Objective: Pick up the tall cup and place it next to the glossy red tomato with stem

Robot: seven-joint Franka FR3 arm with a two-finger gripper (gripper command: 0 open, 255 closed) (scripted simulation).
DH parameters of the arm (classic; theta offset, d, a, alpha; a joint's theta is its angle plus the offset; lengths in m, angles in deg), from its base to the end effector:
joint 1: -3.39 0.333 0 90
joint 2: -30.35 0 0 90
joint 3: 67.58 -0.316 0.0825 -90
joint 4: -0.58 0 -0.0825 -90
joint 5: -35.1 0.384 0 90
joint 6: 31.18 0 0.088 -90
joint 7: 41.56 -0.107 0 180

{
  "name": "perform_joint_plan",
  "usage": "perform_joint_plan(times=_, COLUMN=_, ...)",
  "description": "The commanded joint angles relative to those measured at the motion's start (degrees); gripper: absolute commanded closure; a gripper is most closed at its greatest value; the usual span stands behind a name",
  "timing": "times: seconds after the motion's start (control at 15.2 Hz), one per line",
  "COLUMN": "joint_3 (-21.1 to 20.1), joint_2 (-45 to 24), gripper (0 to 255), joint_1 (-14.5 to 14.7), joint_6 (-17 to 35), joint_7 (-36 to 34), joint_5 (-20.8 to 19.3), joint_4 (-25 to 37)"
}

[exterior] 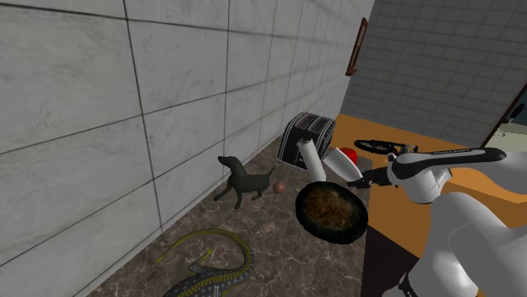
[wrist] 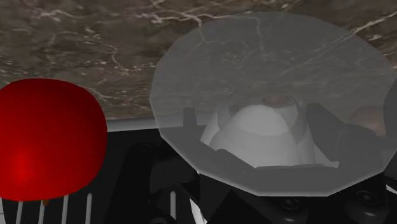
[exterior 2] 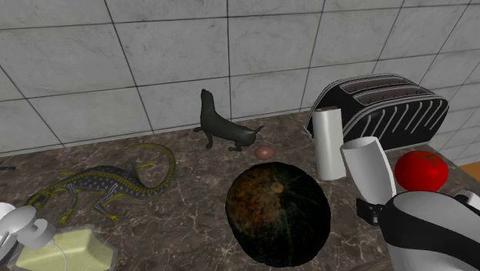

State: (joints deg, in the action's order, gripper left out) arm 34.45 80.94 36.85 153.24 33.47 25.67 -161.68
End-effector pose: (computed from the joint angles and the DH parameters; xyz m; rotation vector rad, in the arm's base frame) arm 0.2395 -0.3130 0.2230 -2.8171 -0.1422 -1.3227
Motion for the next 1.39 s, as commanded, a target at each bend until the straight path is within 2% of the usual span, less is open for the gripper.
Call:
perform_joint_plan(times=0.0, joint_3=0.2, joint_2=0.0, gripper=255, joint_1=0.2, joint_6=0.1, joint_7=0.1, joint_5=0.0, joint_4=0.1)
perform_joint_plan(times=0.26, joint_3=0.2, joint_2=0.0, gripper=255, joint_1=0.2, joint_6=0.1, joint_7=0.1, joint_5=0.0, joint_4=0.1)
perform_joint_plan(times=0.33, joint_3=0.2, joint_2=0.0, gripper=0, joint_1=0.2, joint_6=0.1, joint_7=0.1, joint_5=0.0, joint_4=0.1)
perform_joint_plan(times=0.66, joint_3=0.2, joint_2=0.0, gripper=0, joint_1=0.2, joint_6=0.1, joint_7=0.1, joint_5=0.0, joint_4=0.1)
perform_joint_plan(times=0.86, joint_3=-7.7, joint_2=0.0, gripper=0, joint_1=-12.8, joint_6=-7.2, joint_7=-0.6, joint_5=-1.4, joint_4=-2.7)
perform_joint_plan(times=0.92, joint_3=-9.8, joint_2=0.3, gripper=0, joint_1=-16.3, joint_6=-9.3, joint_7=-0.7, joint_5=-1.8, joint_4=-3.3)
perform_joint_plan(times=1.32, joint_3=-9.8, joint_2=0.3, gripper=0, joint_1=-16.3, joint_6=-9.3, joint_7=-0.7, joint_5=-1.8, joint_4=-3.3)
